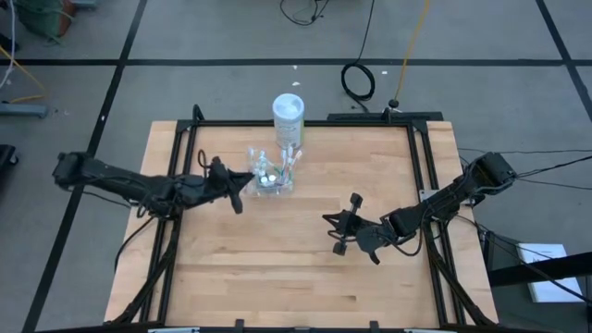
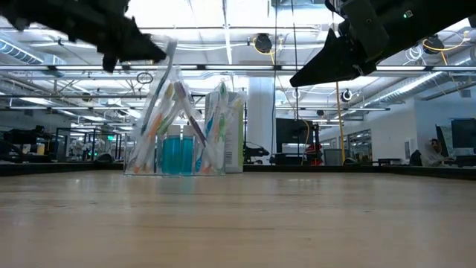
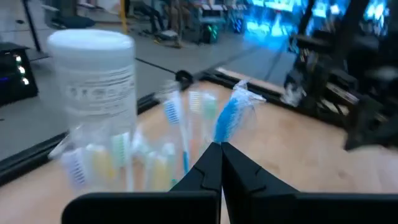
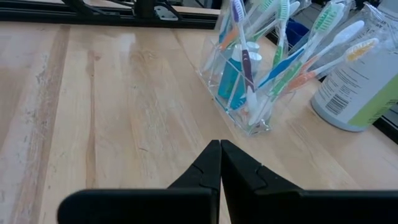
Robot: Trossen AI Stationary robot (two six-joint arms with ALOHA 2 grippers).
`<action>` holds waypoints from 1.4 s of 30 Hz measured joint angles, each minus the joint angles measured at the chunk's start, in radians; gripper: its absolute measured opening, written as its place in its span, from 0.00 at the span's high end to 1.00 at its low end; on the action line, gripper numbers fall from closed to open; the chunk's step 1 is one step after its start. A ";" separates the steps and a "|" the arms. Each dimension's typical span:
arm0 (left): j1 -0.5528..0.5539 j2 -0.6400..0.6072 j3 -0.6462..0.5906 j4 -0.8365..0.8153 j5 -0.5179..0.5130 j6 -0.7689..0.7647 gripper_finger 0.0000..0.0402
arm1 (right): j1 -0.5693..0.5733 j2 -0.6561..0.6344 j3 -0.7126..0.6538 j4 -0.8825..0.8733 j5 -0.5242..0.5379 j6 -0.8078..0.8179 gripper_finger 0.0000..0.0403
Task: Pick & Place toothbrushing station
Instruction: Put the blue toothbrush into the transparent organizer, then return to Home Position
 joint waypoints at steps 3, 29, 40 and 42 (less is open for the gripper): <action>0.019 0.002 -0.087 0.107 -0.004 -0.060 1.00 | 0.000 0.000 0.000 0.000 0.000 0.000 1.00; 0.028 -0.004 -0.206 0.069 -0.077 -0.097 0.77 | 0.000 0.000 0.000 0.000 0.002 -0.010 1.00; -0.014 -0.188 -0.207 0.070 -0.077 -0.020 0.55 | 0.006 0.000 0.000 0.000 0.000 -0.035 1.00; -0.028 -0.234 -0.207 0.070 -0.077 0.023 0.55 | 0.006 0.000 0.000 0.000 0.000 -0.035 1.00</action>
